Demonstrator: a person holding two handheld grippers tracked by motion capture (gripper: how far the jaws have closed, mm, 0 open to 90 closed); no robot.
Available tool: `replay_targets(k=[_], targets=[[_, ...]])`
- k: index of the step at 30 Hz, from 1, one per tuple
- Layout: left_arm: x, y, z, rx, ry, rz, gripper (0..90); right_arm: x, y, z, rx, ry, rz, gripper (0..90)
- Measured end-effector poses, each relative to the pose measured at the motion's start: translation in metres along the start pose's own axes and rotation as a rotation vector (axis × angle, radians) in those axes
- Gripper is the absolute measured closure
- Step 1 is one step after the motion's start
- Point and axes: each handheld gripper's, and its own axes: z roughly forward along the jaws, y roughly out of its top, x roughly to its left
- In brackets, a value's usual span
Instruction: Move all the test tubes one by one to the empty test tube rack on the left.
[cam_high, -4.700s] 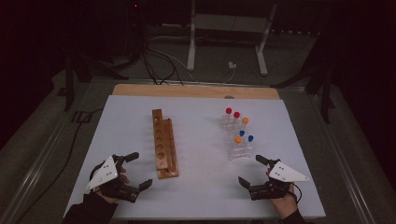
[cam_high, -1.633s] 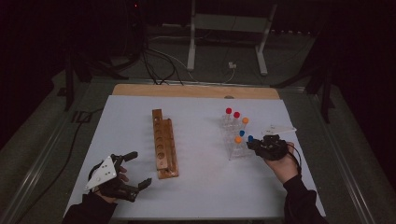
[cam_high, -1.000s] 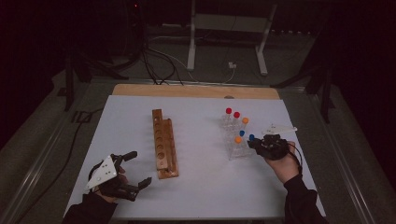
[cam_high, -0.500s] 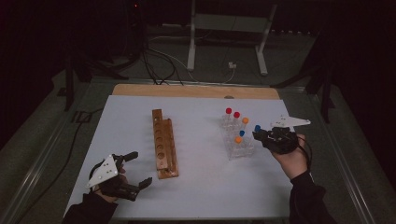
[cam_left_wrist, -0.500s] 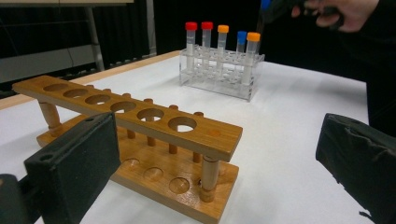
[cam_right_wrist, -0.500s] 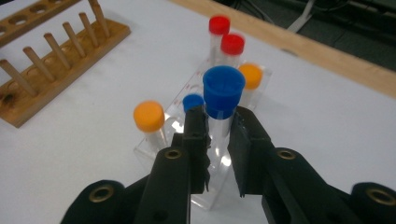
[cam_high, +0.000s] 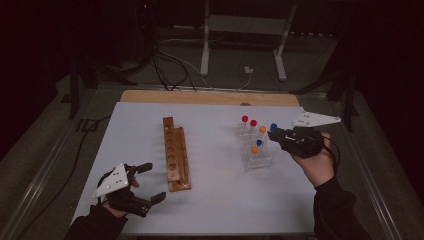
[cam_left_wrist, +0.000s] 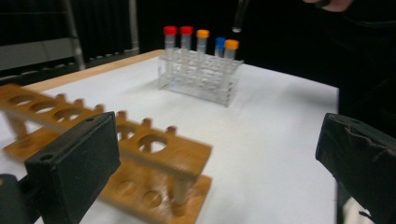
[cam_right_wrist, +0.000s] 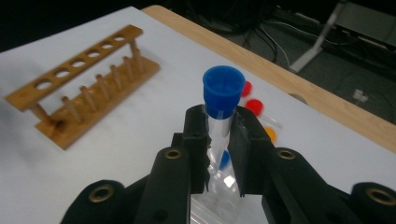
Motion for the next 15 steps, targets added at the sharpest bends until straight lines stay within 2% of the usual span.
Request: replay_targets(k=[7,9,10,14,15], targets=[[-0.001,0.02,0.003,-0.006,-0.041,-0.007,0.5,0.019,0.01,0.01,0.002,0.074,-0.035,77.6],[0.0,0.026,0.005,-0.001,-0.053,-0.012,0.5,0.026,0.01,0.016,0.012,0.092,-0.049,77.6],[0.001,0.032,0.009,0.011,-0.068,-0.001,0.5,0.029,0.01,0.019,0.017,0.103,-0.056,77.6],[0.002,0.041,0.014,0.021,-0.09,-0.002,0.5,0.041,0.006,0.03,0.04,0.136,-0.068,77.6],[0.003,0.046,0.017,0.022,-0.107,-0.009,0.5,0.043,0.005,0.033,0.046,0.146,-0.07,77.6]])
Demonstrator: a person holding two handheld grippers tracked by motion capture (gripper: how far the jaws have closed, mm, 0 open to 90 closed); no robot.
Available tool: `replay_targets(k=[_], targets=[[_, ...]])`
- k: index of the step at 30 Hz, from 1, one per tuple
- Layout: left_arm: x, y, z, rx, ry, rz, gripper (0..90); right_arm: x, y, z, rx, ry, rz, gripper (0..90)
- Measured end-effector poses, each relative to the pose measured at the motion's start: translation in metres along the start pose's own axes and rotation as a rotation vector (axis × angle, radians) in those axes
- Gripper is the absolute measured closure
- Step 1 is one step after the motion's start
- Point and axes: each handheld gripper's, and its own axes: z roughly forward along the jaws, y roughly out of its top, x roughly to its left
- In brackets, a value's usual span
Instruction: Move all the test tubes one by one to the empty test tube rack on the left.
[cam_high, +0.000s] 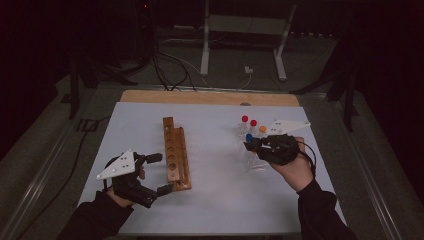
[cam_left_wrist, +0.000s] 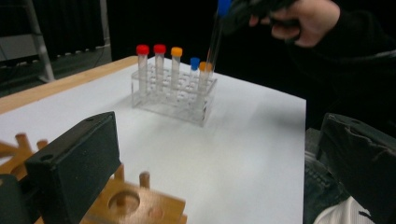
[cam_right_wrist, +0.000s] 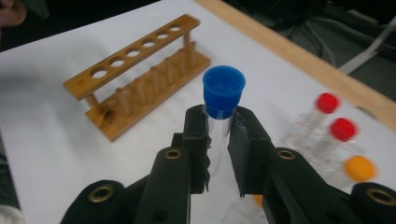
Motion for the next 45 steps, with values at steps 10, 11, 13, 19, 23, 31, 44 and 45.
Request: replay_targets(k=[10,11,13,19,23,31,44,45], targets=[[0.001,0.021,0.025,0.013,-0.05,0.022,0.6,0.022,-0.016,0.026,0.043,0.086,-0.01,77.6],[0.001,0.021,0.025,0.013,-0.05,0.022,0.6,0.024,-0.017,0.028,0.047,0.094,-0.013,77.6],[0.002,0.024,0.032,0.018,-0.06,0.027,1.7,0.029,-0.02,0.032,0.057,0.109,-0.016,77.6],[0.0,0.029,0.052,0.033,-0.089,0.023,3.6,0.04,-0.024,0.038,0.069,0.147,-0.026,77.6],[-0.001,0.033,0.063,0.044,-0.103,0.033,5.7,0.044,-0.025,0.04,0.072,0.16,-0.031,77.6],[-0.004,0.037,0.086,0.079,-0.136,0.048,17.1,0.053,-0.024,0.043,0.076,0.19,-0.047,77.6],[-0.011,0.034,0.111,0.109,-0.147,0.068,43.4,0.058,-0.025,0.045,0.08,0.204,-0.054,77.6],[-0.011,0.034,0.112,0.113,-0.152,0.068,45.4,0.058,-0.025,0.045,0.08,0.206,-0.056,77.6]])
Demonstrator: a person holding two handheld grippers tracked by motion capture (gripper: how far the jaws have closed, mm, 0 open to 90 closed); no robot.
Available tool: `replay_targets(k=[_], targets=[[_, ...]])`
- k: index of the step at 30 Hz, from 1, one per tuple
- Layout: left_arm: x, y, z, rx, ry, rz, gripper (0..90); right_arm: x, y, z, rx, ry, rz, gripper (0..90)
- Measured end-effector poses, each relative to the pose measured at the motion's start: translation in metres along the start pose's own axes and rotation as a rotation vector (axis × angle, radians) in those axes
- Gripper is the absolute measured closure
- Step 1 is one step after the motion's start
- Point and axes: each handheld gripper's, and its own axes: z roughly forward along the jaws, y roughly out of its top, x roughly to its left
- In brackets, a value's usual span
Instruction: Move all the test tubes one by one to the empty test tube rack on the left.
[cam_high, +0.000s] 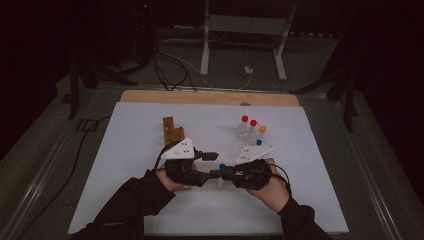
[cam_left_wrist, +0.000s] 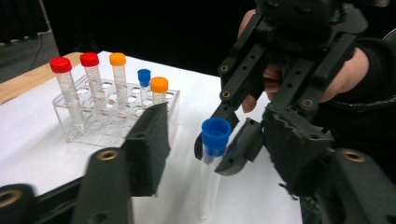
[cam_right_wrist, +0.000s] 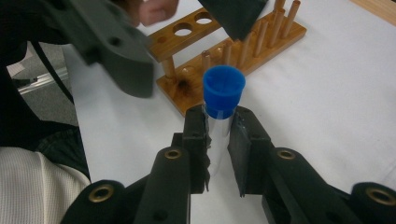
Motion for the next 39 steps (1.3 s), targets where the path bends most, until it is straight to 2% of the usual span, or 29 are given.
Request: replay_targets(k=[5,13,19,22,28,29,32,34,35,36,37,39], targets=[[0.0,-0.002,0.009,0.013,-0.012,0.006,57.0,0.001,0.0,0.0,-0.002,0.002,-0.001,77.6],[0.002,-0.004,0.012,0.026,-0.019,0.007,75.5,0.001,0.0,0.001,0.0,-0.003,0.0,77.6],[0.001,-0.003,0.012,0.032,-0.008,0.027,77.4,0.001,-0.001,0.002,-0.003,-0.001,0.001,77.5],[0.0,-0.002,0.011,0.028,-0.009,0.03,77.9,0.0,-0.002,0.001,-0.021,0.015,0.0,76.2],[0.005,0.003,0.002,0.004,0.02,0.019,78.0,0.001,-0.004,-0.001,-0.033,0.007,-0.005,66.6],[0.009,0.006,-0.003,0.005,0.028,0.019,78.1,0.002,-0.006,-0.001,-0.041,0.004,0.003,62.4],[0.014,0.009,-0.011,-0.006,0.049,0.017,78.1,0.002,-0.01,-0.003,-0.054,-0.002,0.001,57.3],[0.016,0.01,-0.014,-0.009,0.062,0.019,78.1,0.002,-0.011,-0.004,-0.059,-0.002,0.003,56.3],[0.02,0.012,-0.02,-0.018,0.074,0.012,78.1,0.002,-0.012,-0.006,-0.073,-0.003,0.009,51.2],[0.02,0.012,-0.02,-0.018,0.074,0.012,78.1,0.002,-0.012,-0.006,-0.073,-0.003,0.009,51.2],[0.025,0.014,-0.026,-0.021,0.093,0.012,78.1,0.003,-0.014,-0.009,-0.091,-0.011,0.021,44.2],[0.03,0.016,-0.031,-0.024,0.115,0.011,78.1,0.002,-0.015,-0.012,-0.108,-0.018,0.034,37.5]])
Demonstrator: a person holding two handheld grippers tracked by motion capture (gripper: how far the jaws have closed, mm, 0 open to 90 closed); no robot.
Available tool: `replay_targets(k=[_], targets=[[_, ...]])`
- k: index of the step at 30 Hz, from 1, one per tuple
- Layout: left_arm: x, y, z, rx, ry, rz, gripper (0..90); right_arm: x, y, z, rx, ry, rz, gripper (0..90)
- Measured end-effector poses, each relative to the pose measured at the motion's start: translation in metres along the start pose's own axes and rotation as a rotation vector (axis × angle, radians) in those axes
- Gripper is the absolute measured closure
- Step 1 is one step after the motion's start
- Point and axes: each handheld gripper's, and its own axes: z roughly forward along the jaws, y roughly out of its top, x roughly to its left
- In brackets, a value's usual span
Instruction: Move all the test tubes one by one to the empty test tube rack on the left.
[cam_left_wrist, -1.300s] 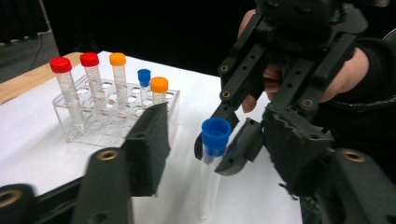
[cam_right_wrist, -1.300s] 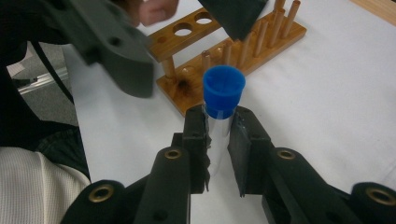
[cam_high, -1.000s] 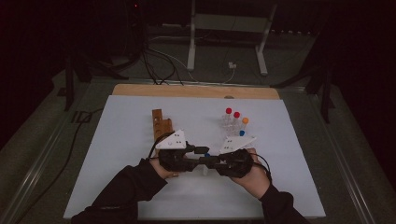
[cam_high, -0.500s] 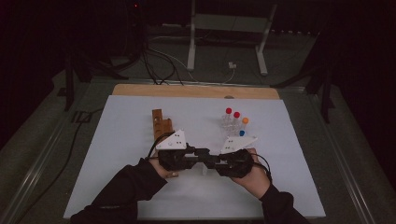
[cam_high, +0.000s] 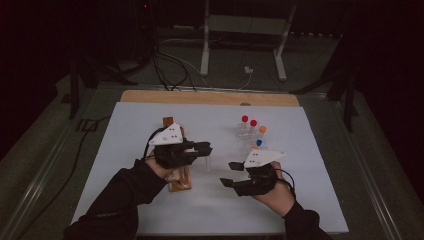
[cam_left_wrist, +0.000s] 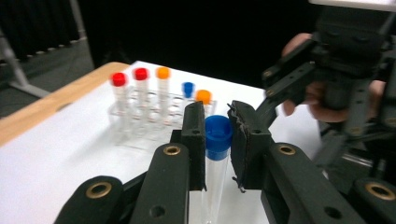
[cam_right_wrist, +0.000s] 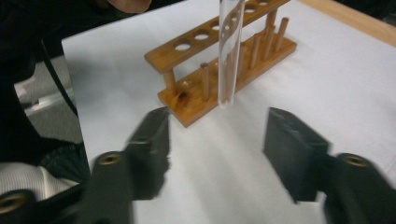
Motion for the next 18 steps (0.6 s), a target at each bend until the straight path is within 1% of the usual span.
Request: replay_targets(k=[1,2,3,4,5,6,7,8,9,10,11,12,14,15,16,17,18], targets=[[0.0,0.0,0.0,0.0,0.0,0.0,78.1,0.0,0.0,0.0,0.0,0.0,0.0,37.5],[0.003,0.001,-0.002,-0.001,0.009,0.0,78.1,-0.001,-0.001,-0.002,-0.017,-0.012,0.009,29.7],[0.008,0.002,-0.006,-0.005,0.031,-0.002,78.1,-0.001,-0.001,-0.003,-0.025,-0.017,0.013,27.8],[0.011,0.003,-0.008,-0.006,0.04,-0.002,78.1,-0.002,-0.001,-0.004,-0.032,-0.016,0.021,25.2],[0.011,0.003,-0.008,-0.006,0.04,-0.002,78.0,-0.002,-0.001,-0.004,-0.032,-0.016,0.021,25.2],[0.017,0.004,-0.012,-0.012,0.057,-0.01,78.0,-0.003,-0.002,-0.006,-0.049,-0.021,0.034,21.0],[0.017,0.004,-0.012,-0.012,0.057,-0.01,78.1,-0.003,-0.002,-0.006,-0.049,-0.021,0.034,21.0],[0.02,0.004,-0.014,-0.013,0.072,-0.007,78.0,-0.004,-0.002,-0.007,-0.058,-0.028,0.038,16.8],[0.026,0.004,-0.018,-0.019,0.088,-0.018,78.0,-0.004,-0.002,-0.007,-0.062,-0.031,0.043,15.5],[0.026,0.004,-0.018,-0.019,0.088,-0.018,78.1,-0.005,-0.003,-0.008,-0.066,-0.026,0.041,13.1],[0.029,0.004,-0.02,-0.022,0.104,-0.018,78.1,-0.006,-0.003,-0.009,-0.073,-0.016,0.037,10.1],[0.036,0.004,-0.024,-0.027,0.12,-0.031,78.0,-0.006,-0.003,-0.01,-0.079,-0.019,0.046,8.6],[0.042,0.004,-0.028,-0.024,0.142,-0.035,78.1,-0.008,-0.003,-0.011,-0.081,-0.023,0.053,3.8],[0.042,0.004,-0.028,-0.024,0.142,-0.035,78.0,-0.008,-0.003,-0.012,-0.081,-0.022,0.055,2.3],[0.049,0.004,-0.032,-0.03,0.165,-0.043,78.0,-0.009,-0.003,-0.012,-0.082,-0.026,0.053,2.3],[0.049,0.004,-0.032,-0.03,0.165,-0.043,78.0,-0.008,-0.003,-0.013,-0.079,-0.029,0.051,2.2],[0.052,0.005,-0.034,-0.031,0.177,-0.047,78.0,-0.008,-0.003,-0.013,-0.083,-0.031,0.05,1.3]])
